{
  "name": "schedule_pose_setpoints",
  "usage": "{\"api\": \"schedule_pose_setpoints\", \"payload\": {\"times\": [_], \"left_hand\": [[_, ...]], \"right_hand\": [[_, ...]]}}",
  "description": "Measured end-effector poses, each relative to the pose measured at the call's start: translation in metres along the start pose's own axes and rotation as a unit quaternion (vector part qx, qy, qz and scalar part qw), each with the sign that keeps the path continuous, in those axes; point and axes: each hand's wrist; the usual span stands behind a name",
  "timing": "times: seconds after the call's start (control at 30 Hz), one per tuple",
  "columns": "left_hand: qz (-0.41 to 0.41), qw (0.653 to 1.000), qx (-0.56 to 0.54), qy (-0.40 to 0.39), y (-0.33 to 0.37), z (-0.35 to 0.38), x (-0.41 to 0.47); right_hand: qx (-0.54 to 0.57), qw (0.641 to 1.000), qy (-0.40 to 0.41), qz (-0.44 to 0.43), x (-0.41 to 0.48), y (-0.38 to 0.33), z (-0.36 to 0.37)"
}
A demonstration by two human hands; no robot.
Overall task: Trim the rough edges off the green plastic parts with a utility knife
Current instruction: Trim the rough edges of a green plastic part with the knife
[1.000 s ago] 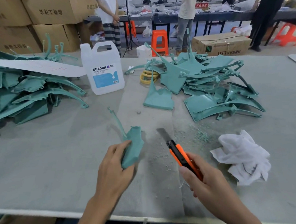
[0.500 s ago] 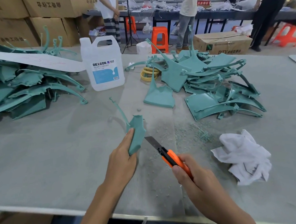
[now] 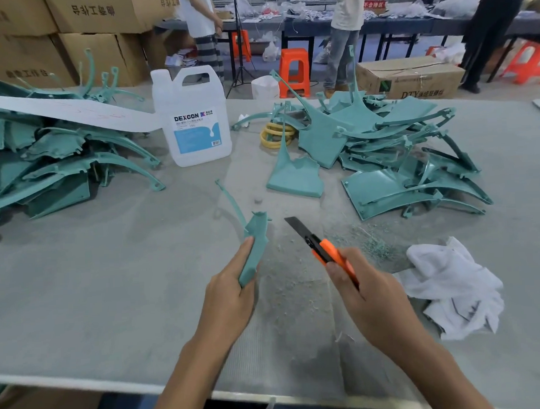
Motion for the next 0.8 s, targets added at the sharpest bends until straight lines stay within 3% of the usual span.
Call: {"api": "schedule_pose_setpoints", "payload": {"times": [0.17, 0.37, 0.5, 0.63, 0.8], "left_hand": [[0.009, 1.000, 0.009, 0.014, -0.003, 0.002, 0.001], [0.002, 0.999, -0.025, 0.029, 0.001, 0.002, 0.001], [-0.002, 0.999, -0.027, 0.021, 0.002, 0.000, 0.000], [-0.008, 0.998, -0.054, 0.030, 0.007, -0.002, 0.000], [-0.016, 0.998, -0.059, 0.024, 0.008, -0.001, 0.001]], "right_hand": [[0.040, 0.995, -0.063, -0.067, -0.009, -0.010, 0.004], [0.027, 0.999, -0.015, -0.038, 0.008, -0.003, 0.010], [0.034, 0.994, -0.062, -0.083, -0.002, -0.009, 0.016], [0.009, 0.999, -0.025, -0.035, 0.018, -0.002, 0.021], [0.084, 0.992, -0.079, -0.042, 0.020, -0.003, 0.023]]}}
Point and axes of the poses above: each hand's wrist, its own x-axis towards the middle knuckle, its own z-axis out of the palm, y = z × x, and after that the axes turned 9 degrees about y, right-handed
